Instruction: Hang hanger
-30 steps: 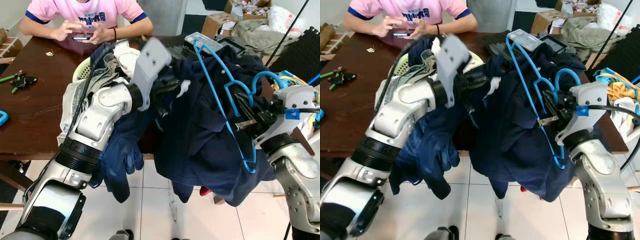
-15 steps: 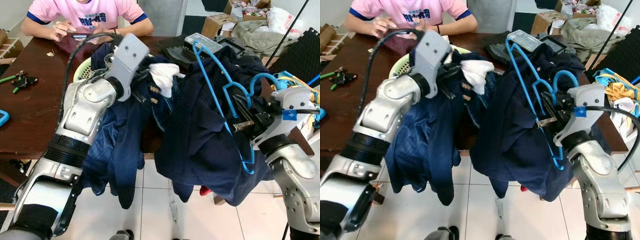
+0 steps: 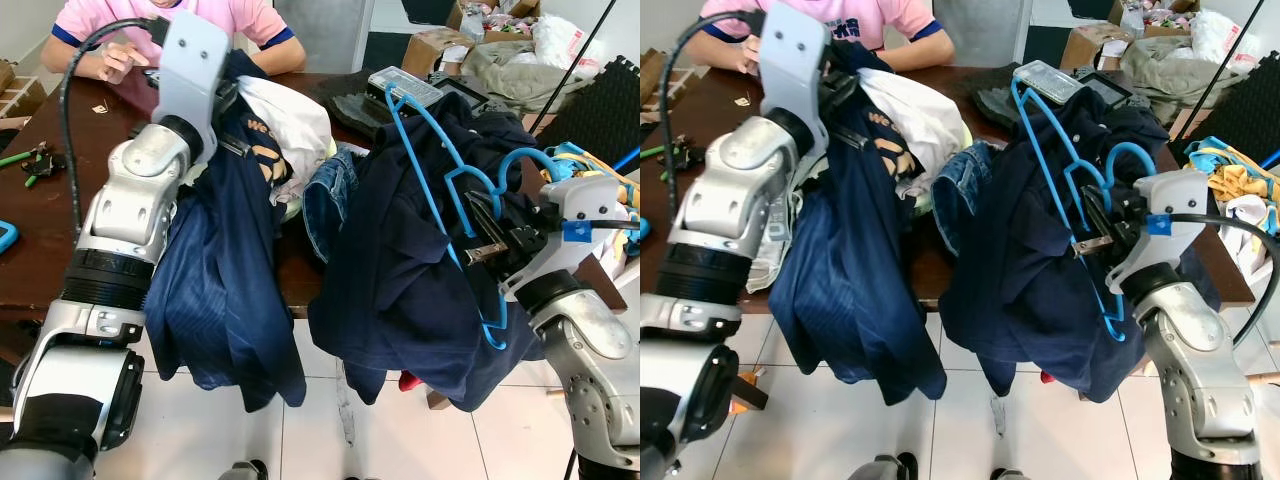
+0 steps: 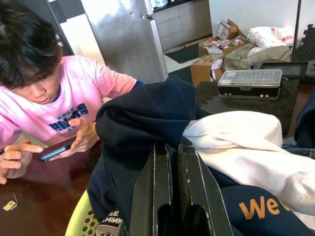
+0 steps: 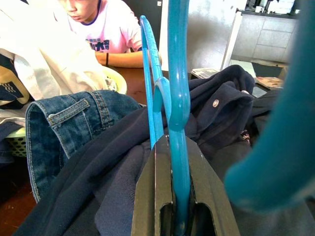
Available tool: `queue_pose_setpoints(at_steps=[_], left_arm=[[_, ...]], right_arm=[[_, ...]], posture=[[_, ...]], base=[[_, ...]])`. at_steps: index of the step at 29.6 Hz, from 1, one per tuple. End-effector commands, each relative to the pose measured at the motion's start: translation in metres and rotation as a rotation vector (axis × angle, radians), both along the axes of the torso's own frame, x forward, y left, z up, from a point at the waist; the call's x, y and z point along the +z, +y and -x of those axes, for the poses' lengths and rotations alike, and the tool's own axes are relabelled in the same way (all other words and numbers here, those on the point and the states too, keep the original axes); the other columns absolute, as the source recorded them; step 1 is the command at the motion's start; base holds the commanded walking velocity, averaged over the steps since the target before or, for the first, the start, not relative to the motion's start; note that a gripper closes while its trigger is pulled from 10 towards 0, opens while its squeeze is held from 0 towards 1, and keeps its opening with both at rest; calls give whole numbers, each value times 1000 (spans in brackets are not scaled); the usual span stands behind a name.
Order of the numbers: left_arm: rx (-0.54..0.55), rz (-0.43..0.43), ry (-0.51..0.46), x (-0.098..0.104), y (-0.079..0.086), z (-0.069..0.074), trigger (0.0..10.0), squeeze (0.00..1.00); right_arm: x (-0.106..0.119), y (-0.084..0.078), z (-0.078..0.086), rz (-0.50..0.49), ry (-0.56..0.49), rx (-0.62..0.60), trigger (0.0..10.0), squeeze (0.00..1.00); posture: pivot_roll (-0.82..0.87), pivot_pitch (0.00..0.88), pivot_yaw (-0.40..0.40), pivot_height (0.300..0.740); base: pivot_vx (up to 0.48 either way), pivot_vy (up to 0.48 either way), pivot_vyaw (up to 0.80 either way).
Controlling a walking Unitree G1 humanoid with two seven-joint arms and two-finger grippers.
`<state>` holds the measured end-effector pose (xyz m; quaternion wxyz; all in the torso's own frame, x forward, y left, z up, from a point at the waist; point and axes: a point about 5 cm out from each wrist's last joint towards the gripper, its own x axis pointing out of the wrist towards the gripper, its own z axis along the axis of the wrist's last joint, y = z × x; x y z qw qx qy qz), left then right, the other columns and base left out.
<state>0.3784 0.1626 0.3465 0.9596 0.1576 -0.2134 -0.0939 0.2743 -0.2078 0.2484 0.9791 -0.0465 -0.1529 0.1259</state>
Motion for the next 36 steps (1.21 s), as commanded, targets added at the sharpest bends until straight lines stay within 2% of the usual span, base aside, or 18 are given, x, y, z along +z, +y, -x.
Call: queue_pose_setpoints(at_steps=[1, 9, 23, 30, 36], left_arm=[[-5, 29, -26, 3, 0, 3, 10000, 0], [-3, 38, -72, 12, -2, 4, 10000, 0], [-123, 36, -141, 25, -21, 16, 10000, 0], [-130, 33, -149, 27, -23, 17, 10000, 0], [-113, 27, -198, 40, -19, 23, 10000, 0]], right_arm=[[1, 1, 2, 3, -15, 6, 10000, 0], [1, 2, 2, 3, -20, 11, 10000, 0], [3, 5, 0, -4, -26, 19, 10000, 0], [3, 4, 1, -7, -27, 16, 10000, 0], [0, 1, 0, -11, -23, 12, 10000, 0]], posture=[[61, 171, -17, 740], [60, 166, -17, 740], [64, 172, -20, 740], [65, 175, -18, 740], [73, 177, -18, 740]], base=[[262, 0, 0], [375, 0, 0], [417, 0, 0], [447, 0, 0], [459, 0, 0]])
